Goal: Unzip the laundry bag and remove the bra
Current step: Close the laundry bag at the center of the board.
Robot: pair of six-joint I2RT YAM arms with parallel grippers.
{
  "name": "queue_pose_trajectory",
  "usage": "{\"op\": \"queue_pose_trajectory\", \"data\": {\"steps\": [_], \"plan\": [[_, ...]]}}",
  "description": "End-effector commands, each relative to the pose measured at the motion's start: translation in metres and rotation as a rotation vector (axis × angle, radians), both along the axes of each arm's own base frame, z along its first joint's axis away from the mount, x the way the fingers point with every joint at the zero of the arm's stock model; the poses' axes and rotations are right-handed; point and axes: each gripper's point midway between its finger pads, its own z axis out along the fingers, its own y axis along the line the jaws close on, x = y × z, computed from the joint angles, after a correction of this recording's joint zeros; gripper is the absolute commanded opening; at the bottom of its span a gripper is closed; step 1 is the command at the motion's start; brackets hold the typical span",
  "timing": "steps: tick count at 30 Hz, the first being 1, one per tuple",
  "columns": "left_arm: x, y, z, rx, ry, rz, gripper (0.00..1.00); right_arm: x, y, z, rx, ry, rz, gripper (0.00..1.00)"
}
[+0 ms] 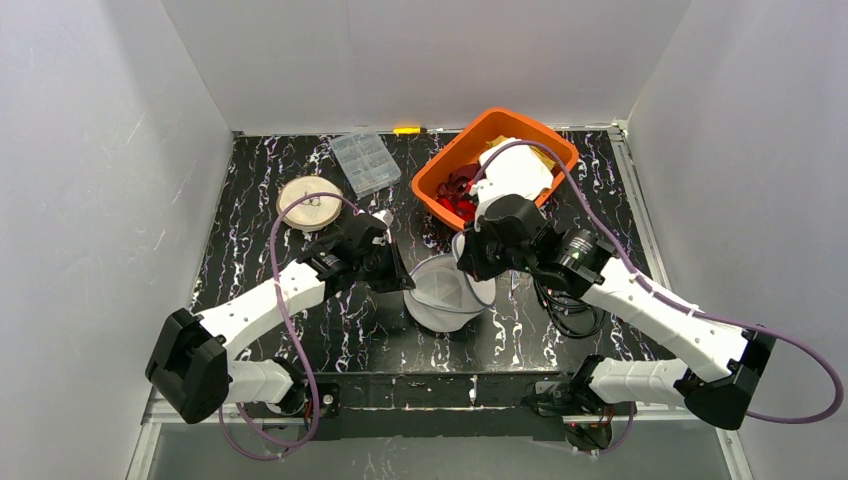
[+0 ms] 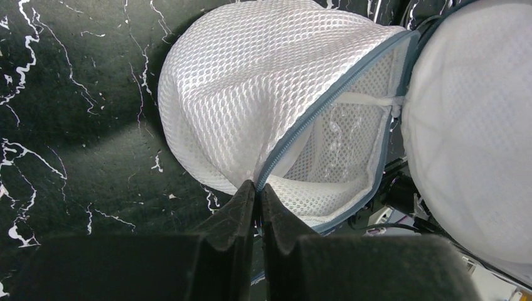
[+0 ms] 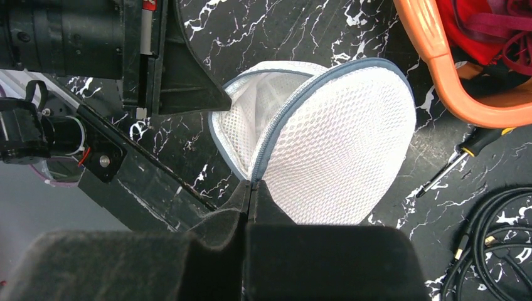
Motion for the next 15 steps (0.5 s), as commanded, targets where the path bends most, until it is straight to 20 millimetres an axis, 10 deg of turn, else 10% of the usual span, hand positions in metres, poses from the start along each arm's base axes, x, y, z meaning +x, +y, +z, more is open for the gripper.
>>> {"op": "queue_pose_trajectory", "data": {"steps": [1, 15], "plan": [[-0.004, -0.003, 0.016, -0.036, -0.025, -0.015, 0.08, 0.008, 0.016, 0.007, 0.080, -0.062, -0.005, 0.01], [-0.012, 0.008, 0.029, -0.052, -0.053, 0.000, 0.38, 0.007, 0.034, -0.001, 0.157, -0.100, 0.047, 0.01]]}}
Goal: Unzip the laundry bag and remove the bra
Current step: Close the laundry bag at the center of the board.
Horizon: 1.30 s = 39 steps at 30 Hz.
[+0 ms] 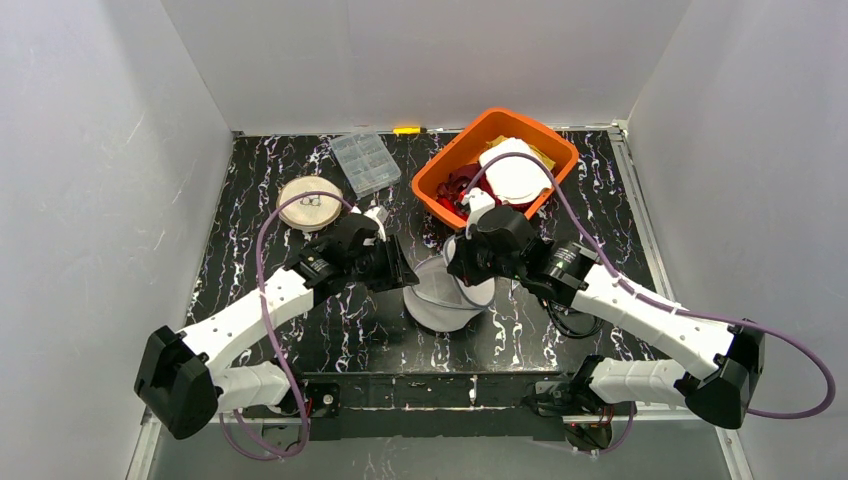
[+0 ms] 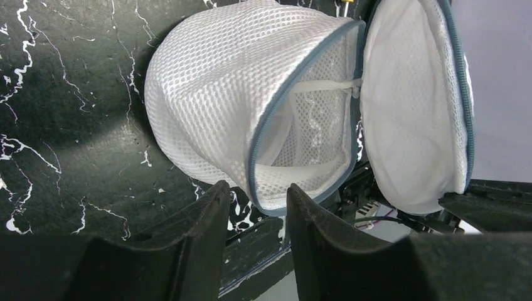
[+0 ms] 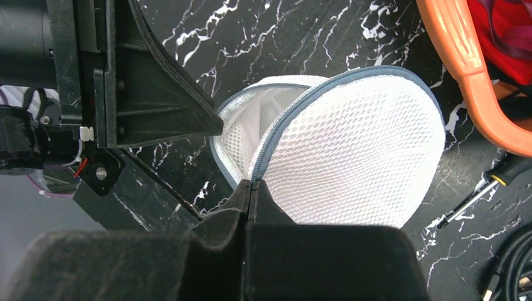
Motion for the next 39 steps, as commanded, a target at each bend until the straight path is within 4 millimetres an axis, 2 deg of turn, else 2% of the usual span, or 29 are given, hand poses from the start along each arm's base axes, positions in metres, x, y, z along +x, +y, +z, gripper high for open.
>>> {"op": "queue_pose_trajectory", "data": {"steps": [1, 8, 13, 17, 24, 36, 39], "plan": [[-0.009, 0.007, 0.009, -0.008, -0.013, 0.002, 0.38, 0.002, 0.016, 0.033, 0.122, -0.081, 0.036, 0.01], [-0.005, 0.008, 0.014, -0.022, -0.038, 0.031, 0.40, -0.009, 0.030, 0.040, 0.147, -0.125, 0.155, 0.01], [-0.004, 0.013, 0.023, -0.049, -0.056, 0.085, 0.51, -0.009, 0.031, 0.036, 0.123, -0.154, 0.181, 0.01], [-0.003, 0.017, 0.040, -0.098, -0.083, 0.133, 0.59, -0.006, 0.029, 0.033, 0.104, -0.166, 0.163, 0.01], [0.001, 0.007, 0.072, -0.213, -0.076, 0.182, 0.65, -0.005, 0.031, 0.024, 0.067, -0.163, 0.149, 0.01], [0.013, -0.002, 0.082, -0.216, -0.054, 0.213, 0.69, -0.007, 0.035, 0.023, 0.014, -0.194, 0.143, 0.01], [0.015, -0.004, 0.078, -0.201, -0.040, 0.205, 0.70, -0.009, 0.038, 0.023, 0.000, -0.205, 0.147, 0.01]]}}
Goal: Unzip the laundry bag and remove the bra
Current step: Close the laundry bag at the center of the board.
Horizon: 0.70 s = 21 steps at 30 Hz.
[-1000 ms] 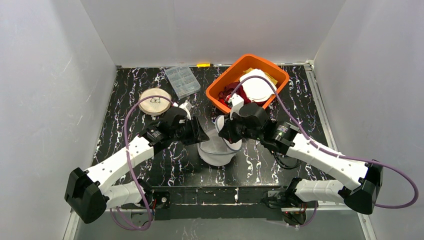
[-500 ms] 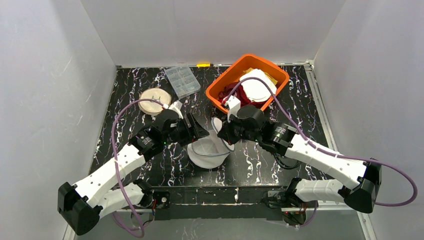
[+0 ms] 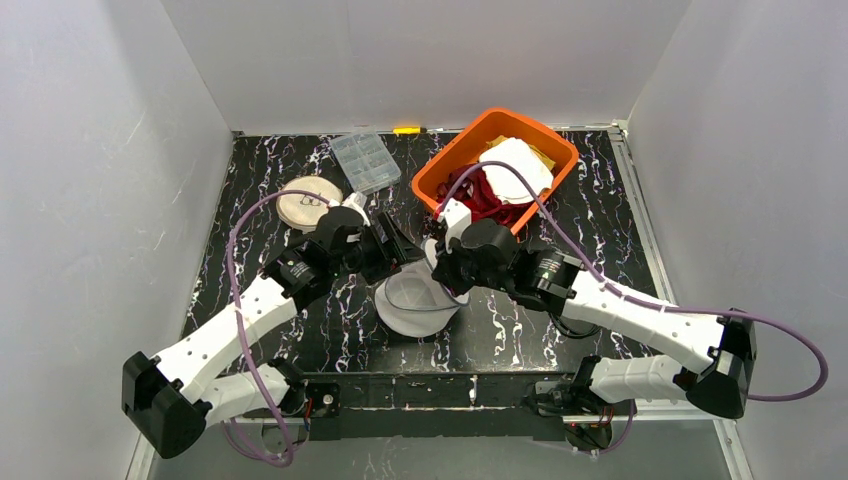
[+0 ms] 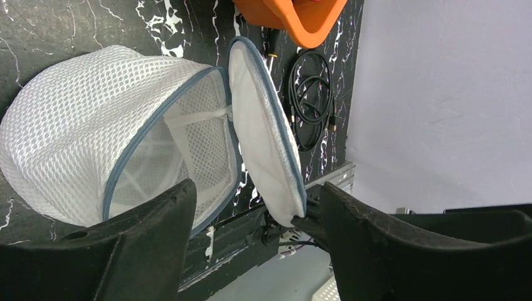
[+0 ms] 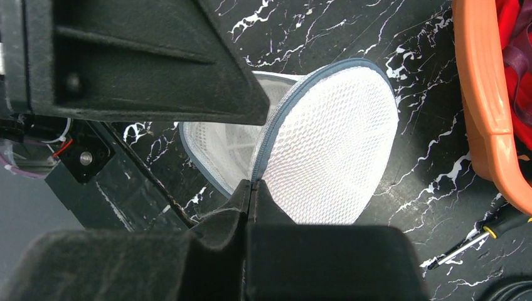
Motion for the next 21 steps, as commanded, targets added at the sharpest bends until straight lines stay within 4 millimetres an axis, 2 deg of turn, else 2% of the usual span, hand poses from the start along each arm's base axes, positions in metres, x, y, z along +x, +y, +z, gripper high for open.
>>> {"op": "queue_pose_trajectory", "data": {"steps": [1, 5, 10, 14, 21], "plan": [[0.004, -0.005, 0.006, 0.005, 0.008, -0.002, 0.70, 0.004, 0.009, 0.020, 0.017, -0.066, -0.006, 0.01], [0.005, -0.008, -0.002, 0.019, 0.028, -0.011, 0.69, 0.001, 0.013, 0.019, 0.002, -0.078, -0.003, 0.01], [0.007, -0.009, -0.008, 0.033, 0.040, -0.012, 0.61, -0.002, 0.017, 0.019, -0.002, -0.084, 0.003, 0.01], [0.008, -0.010, -0.010, 0.040, 0.041, -0.015, 0.50, -0.005, 0.018, 0.019, -0.002, -0.087, 0.009, 0.01], [0.009, -0.011, -0.015, 0.045, 0.042, -0.020, 0.24, -0.015, 0.021, 0.024, 0.026, -0.082, 0.040, 0.01]]}}
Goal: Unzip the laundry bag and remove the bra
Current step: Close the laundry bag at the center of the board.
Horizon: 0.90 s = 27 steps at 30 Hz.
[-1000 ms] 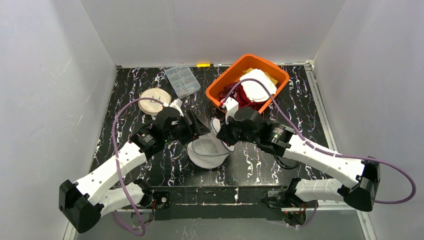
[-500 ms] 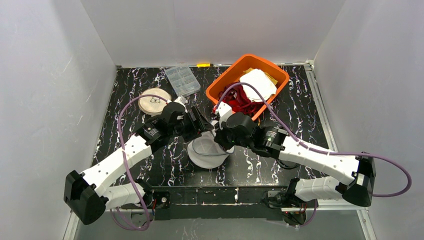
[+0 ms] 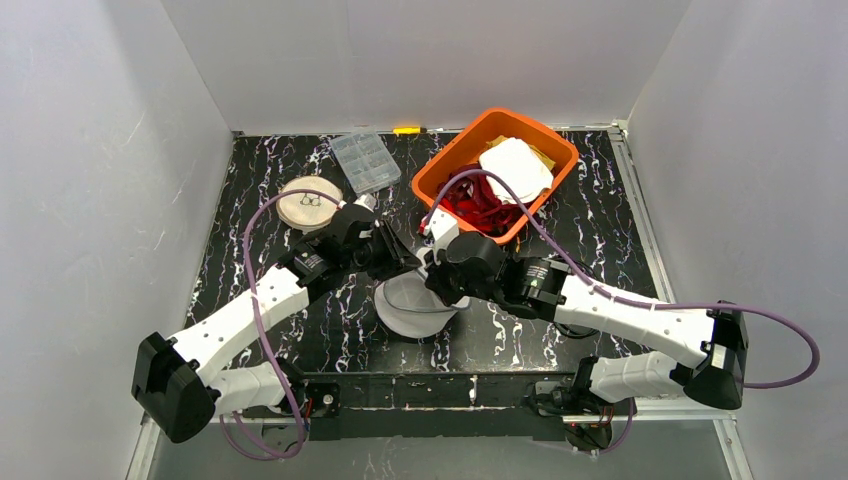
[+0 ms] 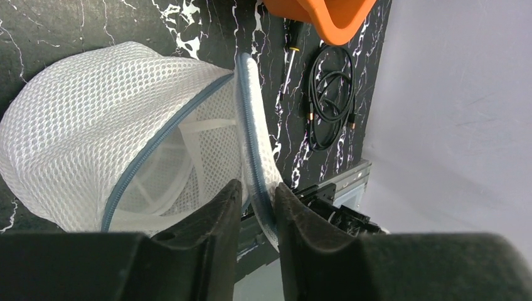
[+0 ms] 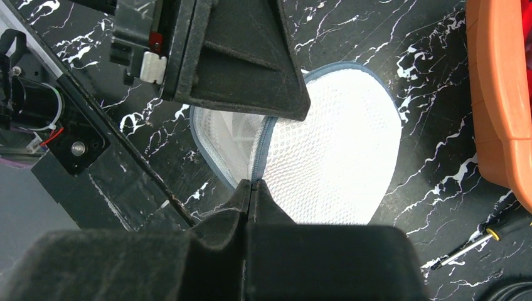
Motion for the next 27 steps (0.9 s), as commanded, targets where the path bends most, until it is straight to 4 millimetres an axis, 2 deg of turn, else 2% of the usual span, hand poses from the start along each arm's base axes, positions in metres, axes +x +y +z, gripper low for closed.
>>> {"op": "queue_pose_trajectory", "data": {"steps": [1, 4, 5, 6, 10, 13, 18, 23, 27], "plan": [[0.001, -0.004, 0.010, -0.010, -0.022, -0.016, 0.20, -0.002, 0.008, 0.033, 0.088, -0.043, 0.020, 0.01], [0.000, -0.005, 0.009, -0.016, -0.025, -0.023, 0.07, -0.004, 0.007, 0.037, 0.103, -0.038, 0.023, 0.04], [0.000, -0.005, 0.010, -0.022, -0.029, -0.028, 0.02, -0.005, 0.005, 0.038, 0.108, -0.034, 0.016, 0.12], [-0.001, -0.006, 0.010, -0.024, -0.032, -0.035, 0.00, -0.005, 0.002, 0.040, 0.116, -0.035, 0.002, 0.24], [-0.004, -0.009, 0.019, -0.051, -0.061, -0.068, 0.00, -0.001, -0.015, 0.048, 0.159, -0.055, -0.075, 0.60], [-0.007, -0.009, 0.030, -0.075, -0.100, -0.097, 0.00, 0.004, -0.035, 0.050, 0.194, -0.070, -0.156, 0.75], [-0.018, -0.008, 0.039, -0.102, -0.172, -0.160, 0.00, 0.005, -0.054, 0.039, 0.258, -0.024, -0.206, 0.84], [-0.029, -0.004, 0.049, -0.131, -0.235, -0.234, 0.00, 0.014, -0.068, 0.023, 0.376, 0.091, -0.225, 0.86], [-0.040, -0.001, 0.047, -0.134, -0.257, -0.296, 0.00, 0.023, -0.078, 0.009, 0.504, 0.207, -0.212, 0.86]]}}
